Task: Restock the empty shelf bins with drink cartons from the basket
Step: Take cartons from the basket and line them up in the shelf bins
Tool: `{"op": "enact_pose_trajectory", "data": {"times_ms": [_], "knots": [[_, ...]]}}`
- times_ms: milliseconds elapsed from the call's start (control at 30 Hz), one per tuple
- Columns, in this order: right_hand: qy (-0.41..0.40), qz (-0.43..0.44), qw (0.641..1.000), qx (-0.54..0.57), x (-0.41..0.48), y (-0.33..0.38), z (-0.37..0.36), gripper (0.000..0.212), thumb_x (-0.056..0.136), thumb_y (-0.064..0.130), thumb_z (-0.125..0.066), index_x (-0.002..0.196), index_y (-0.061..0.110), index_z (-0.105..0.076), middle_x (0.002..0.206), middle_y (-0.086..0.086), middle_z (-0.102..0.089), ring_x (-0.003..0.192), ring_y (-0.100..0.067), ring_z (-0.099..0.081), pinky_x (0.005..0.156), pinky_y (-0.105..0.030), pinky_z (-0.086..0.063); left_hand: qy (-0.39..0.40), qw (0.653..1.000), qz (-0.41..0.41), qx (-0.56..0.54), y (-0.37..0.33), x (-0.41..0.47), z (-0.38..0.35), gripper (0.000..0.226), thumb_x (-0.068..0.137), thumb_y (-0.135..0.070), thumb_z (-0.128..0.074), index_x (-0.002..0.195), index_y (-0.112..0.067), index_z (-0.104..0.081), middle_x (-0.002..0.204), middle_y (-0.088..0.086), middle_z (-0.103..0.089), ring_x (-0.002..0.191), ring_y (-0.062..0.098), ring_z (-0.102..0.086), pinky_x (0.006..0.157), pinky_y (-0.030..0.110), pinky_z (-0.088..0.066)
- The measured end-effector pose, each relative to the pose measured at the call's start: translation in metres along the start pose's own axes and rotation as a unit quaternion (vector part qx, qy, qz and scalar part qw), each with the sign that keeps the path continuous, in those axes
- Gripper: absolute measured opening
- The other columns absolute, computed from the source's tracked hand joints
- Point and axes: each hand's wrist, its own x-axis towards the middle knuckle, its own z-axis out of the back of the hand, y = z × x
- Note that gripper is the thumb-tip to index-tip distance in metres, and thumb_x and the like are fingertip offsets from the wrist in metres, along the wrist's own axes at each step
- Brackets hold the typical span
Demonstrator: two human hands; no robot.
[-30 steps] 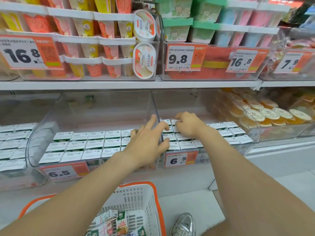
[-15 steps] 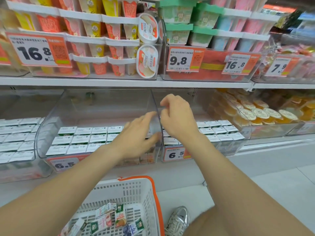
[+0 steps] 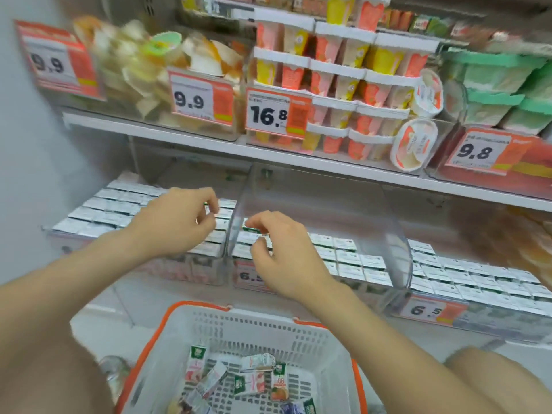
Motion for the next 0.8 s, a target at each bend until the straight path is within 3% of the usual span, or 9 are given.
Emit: {"op": "enact_pose_trajectory", "data": {"times_ms": [133,200,267,367,500,633,700,800], "knots": [[-0.019,0.028,0.999,0.010,0.038,0.044,-0.045,0.032,0.094,0.016,-0.051,0.122,0.018,-0.066,0.119,0.000,-0.065,0.111,-0.019,-0.059,0.097,-0.036,-0.049,-0.018,0.997,0.076,-0.004,0.063,0.001,0.021,0.006,0.092,-0.029,-0.057,0.086,-0.031,-0.058,0.067,-0.007,-0.068,0.071,0.012,-0.062,0.070,0.039,-0.054],[-0.009,0.058,0.998,-0.003,0.062,0.067,-0.067,0.031,0.095,0.013,-0.053,0.123,0.015,-0.066,0.119,-0.004,-0.065,0.111,-0.023,-0.059,0.097,-0.036,-0.047,-0.007,0.993,0.120,-0.001,0.093,0.004,0.026,0.014,0.088,-0.039,-0.054,0.094,-0.028,-0.061,0.090,0.000,-0.069,0.089,0.022,-0.065,0.083,0.042,-0.054],[0.031,0.078,0.995,-0.050,0.092,0.087,-0.086,0.032,0.099,0.012,-0.052,0.130,0.012,-0.062,0.123,-0.009,-0.063,0.114,-0.027,-0.057,0.098,-0.036,-0.044,0.032,0.984,0.173,0.006,0.121,0.006,0.026,0.051,0.078,-0.051,-0.047,0.116,-0.021,-0.060,0.121,0.012,-0.062,0.113,0.034,-0.058,0.097,0.047,-0.050],[0.091,0.034,0.991,-0.091,0.146,0.099,-0.121,0.030,0.104,0.012,-0.048,0.131,0.004,-0.057,0.126,-0.017,-0.061,0.115,-0.035,-0.057,0.087,-0.038,-0.041,0.129,0.961,0.246,0.013,0.150,0.003,0.025,0.074,0.085,-0.057,-0.051,0.141,-0.009,-0.043,0.146,0.019,-0.045,0.134,0.040,-0.044,0.109,0.049,-0.041],[0.105,-0.031,0.992,-0.065,0.219,0.086,-0.171,0.011,0.102,0.009,-0.048,0.107,0.004,-0.056,0.111,-0.023,-0.063,0.100,-0.043,-0.062,0.071,-0.035,-0.039,0.213,0.952,0.218,0.027,0.169,0.001,0.020,0.082,0.088,-0.063,-0.051,0.147,-0.008,-0.037,0.155,0.014,-0.037,0.146,0.033,-0.033,0.116,0.046,-0.034],[0.129,-0.043,0.988,-0.074,0.274,0.081,-0.207,0.020,0.103,0.015,-0.048,0.107,0.004,-0.064,0.108,-0.019,-0.067,0.102,-0.041,-0.066,0.073,-0.032,-0.040,0.202,0.955,0.215,0.029,0.183,0.004,0.019,0.077,0.073,-0.066,-0.041,0.128,-0.014,-0.049,0.137,0.006,-0.051,0.136,0.032,-0.040,0.111,0.049,-0.039],[0.151,-0.049,0.984,-0.084,0.291,0.084,-0.219,0.021,0.103,0.015,-0.048,0.108,0.004,-0.064,0.101,-0.014,-0.063,0.101,-0.037,-0.066,0.074,-0.031,-0.041,0.190,0.959,0.207,0.026,0.189,0.004,0.018,0.080,0.075,-0.065,-0.045,0.137,-0.017,-0.049,0.142,0.002,-0.050,0.137,0.029,-0.039,0.112,0.050,-0.039],[0.182,-0.062,0.980,-0.055,0.309,0.088,-0.233,0.024,0.108,0.027,-0.046,0.104,0.007,-0.059,0.101,-0.012,-0.060,0.091,-0.030,-0.059,0.074,-0.030,-0.040,0.186,0.963,0.196,0.021,0.192,0.003,0.015,0.072,0.093,-0.058,-0.056,0.154,-0.023,-0.037,0.158,0.000,-0.037,0.147,0.031,-0.029,0.119,0.052,-0.031]]}}
